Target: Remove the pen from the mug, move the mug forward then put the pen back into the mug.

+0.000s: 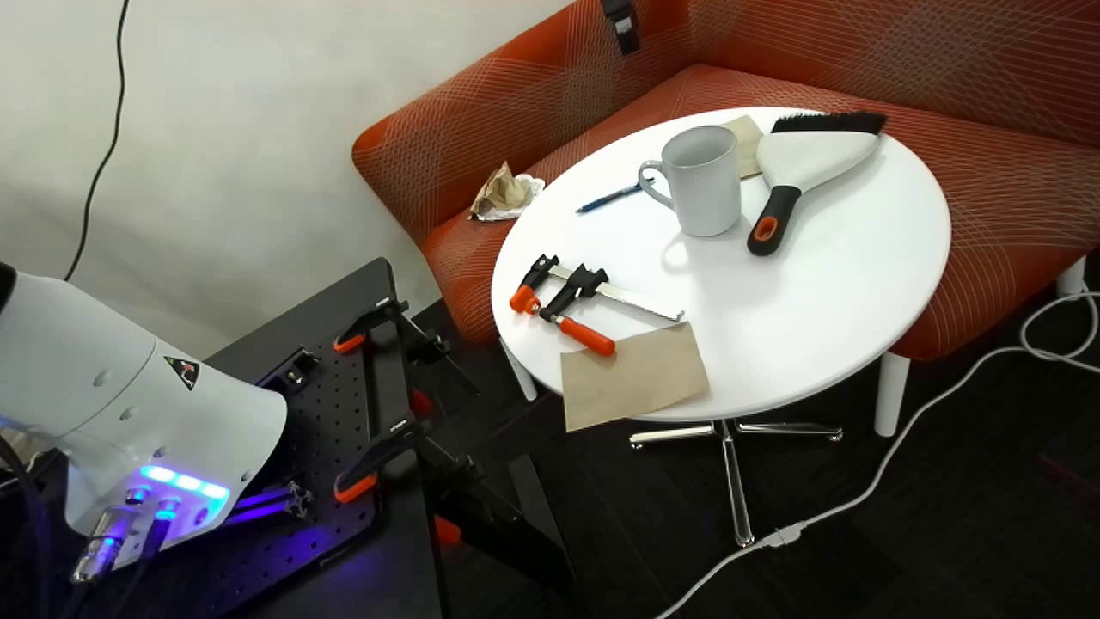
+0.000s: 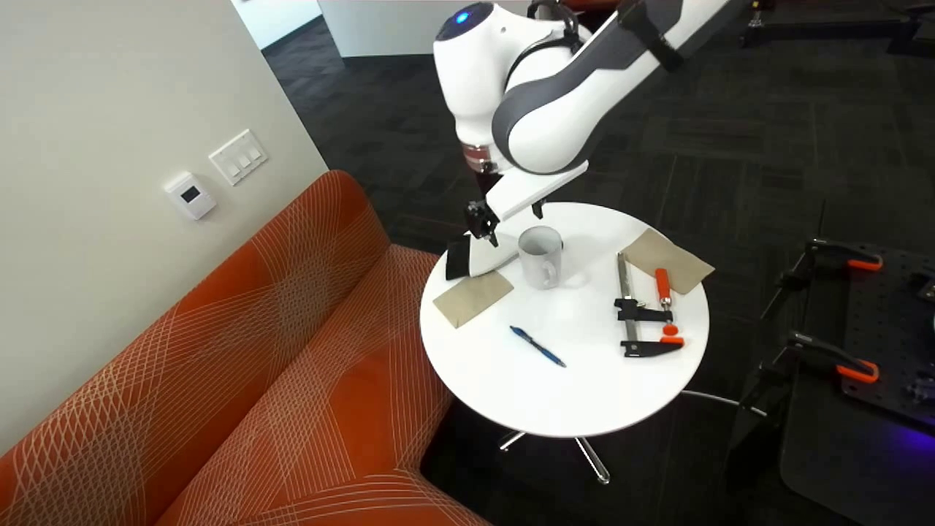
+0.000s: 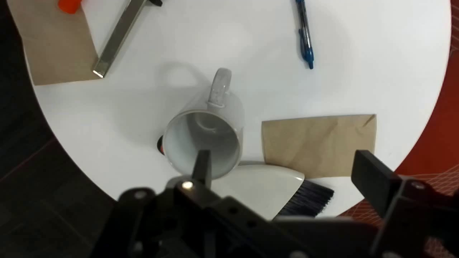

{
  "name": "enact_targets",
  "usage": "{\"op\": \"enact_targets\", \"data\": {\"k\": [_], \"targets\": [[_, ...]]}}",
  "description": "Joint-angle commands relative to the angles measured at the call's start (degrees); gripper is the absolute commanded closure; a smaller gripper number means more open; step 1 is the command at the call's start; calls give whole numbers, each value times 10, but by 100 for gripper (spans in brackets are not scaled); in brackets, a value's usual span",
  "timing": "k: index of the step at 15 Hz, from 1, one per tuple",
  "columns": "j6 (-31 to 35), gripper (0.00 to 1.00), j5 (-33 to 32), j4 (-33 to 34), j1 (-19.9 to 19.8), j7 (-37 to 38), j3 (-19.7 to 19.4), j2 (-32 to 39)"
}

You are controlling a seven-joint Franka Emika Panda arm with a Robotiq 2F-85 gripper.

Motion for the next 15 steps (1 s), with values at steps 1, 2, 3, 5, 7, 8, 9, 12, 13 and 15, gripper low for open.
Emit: {"op": "enact_targets", "data": {"k": [1, 2, 3, 5, 7, 8, 9, 12, 13, 15], "targets": [[66, 0, 25, -107, -39, -27, 4, -78], [81, 0, 33, -125, -50, -37, 4, -90], [92, 0, 41, -138, -59, -45, 4, -97], [115, 0, 58, -157, -76, -71, 5, -103], [147, 0, 76, -168, -92, -97, 4, -99], [160, 0, 89, -173, -99, -111, 6, -96], [172, 0, 99, -176, -104, -123, 6, -91], [197, 0, 125, -182, -113, -151, 2, -72], [201, 0, 132, -183, -116, -156, 2, -66], [206, 0, 139, -179, -116, -158, -2, -50]]}}
